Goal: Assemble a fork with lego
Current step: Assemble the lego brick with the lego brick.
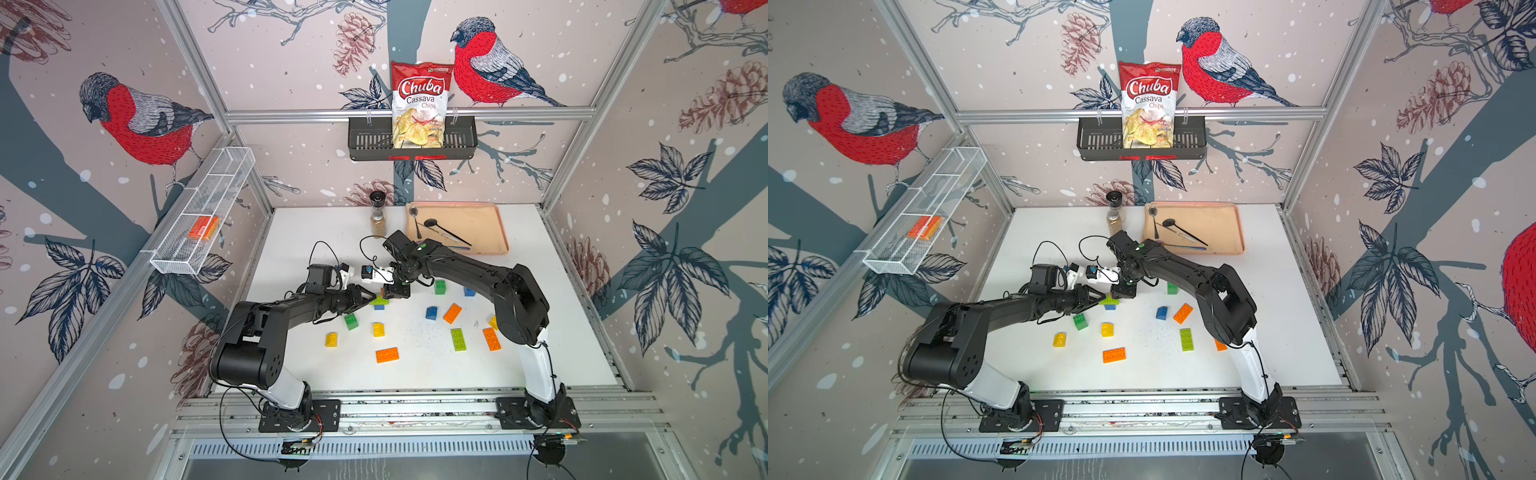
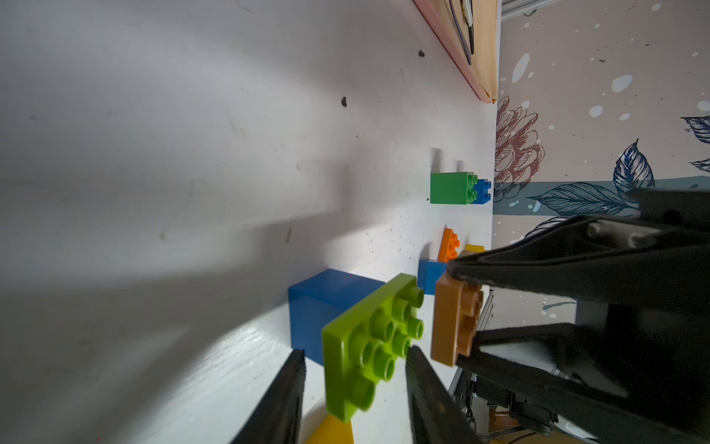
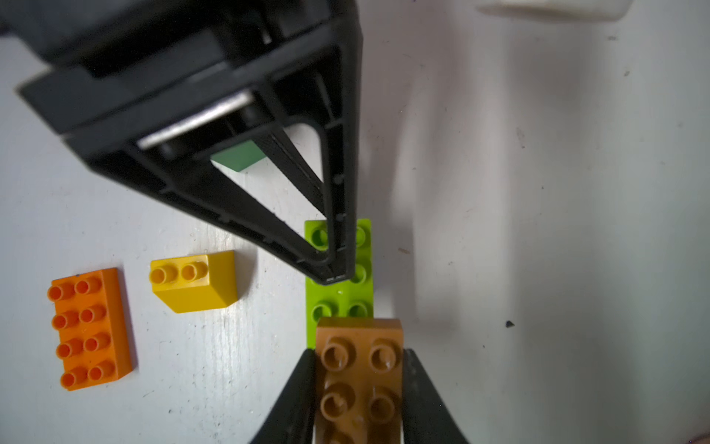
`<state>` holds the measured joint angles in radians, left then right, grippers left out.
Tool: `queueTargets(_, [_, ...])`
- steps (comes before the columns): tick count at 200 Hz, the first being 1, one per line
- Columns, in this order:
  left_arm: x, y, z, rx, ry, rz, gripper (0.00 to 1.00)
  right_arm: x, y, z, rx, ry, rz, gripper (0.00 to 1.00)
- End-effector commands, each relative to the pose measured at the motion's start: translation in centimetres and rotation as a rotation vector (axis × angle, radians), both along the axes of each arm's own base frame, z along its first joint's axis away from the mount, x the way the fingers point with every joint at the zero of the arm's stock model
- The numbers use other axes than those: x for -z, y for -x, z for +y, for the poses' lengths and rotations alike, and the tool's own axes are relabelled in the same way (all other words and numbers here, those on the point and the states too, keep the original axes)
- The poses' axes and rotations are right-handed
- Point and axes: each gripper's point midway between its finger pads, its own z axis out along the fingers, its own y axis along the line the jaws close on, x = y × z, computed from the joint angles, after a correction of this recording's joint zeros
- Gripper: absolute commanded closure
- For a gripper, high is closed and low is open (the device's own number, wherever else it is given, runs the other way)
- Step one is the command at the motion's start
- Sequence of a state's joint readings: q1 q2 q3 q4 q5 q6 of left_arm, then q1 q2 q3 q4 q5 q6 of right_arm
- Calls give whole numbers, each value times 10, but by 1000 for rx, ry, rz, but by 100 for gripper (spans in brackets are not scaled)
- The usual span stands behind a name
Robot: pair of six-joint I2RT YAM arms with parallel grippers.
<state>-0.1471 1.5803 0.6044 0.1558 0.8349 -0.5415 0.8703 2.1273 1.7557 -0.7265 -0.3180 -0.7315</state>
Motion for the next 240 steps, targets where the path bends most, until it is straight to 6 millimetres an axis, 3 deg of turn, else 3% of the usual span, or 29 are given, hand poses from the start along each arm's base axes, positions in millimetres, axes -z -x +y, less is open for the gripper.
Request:
queueTargets(1, [-3,-5,-2,17,10,-45,57,2,6,0,-16,8,27,68])
queueTargets(83, [6,-3,-1,22,-5,-20,65,12,10,4,-34,33,42,68])
queueTargets(194, [18,0,6,3,-54,14,68,34,24,-11,-65,121,89,69])
queueTargets(240, [24,2,10,-9,-73,35,69,28,20,-20,-41,90,94,70])
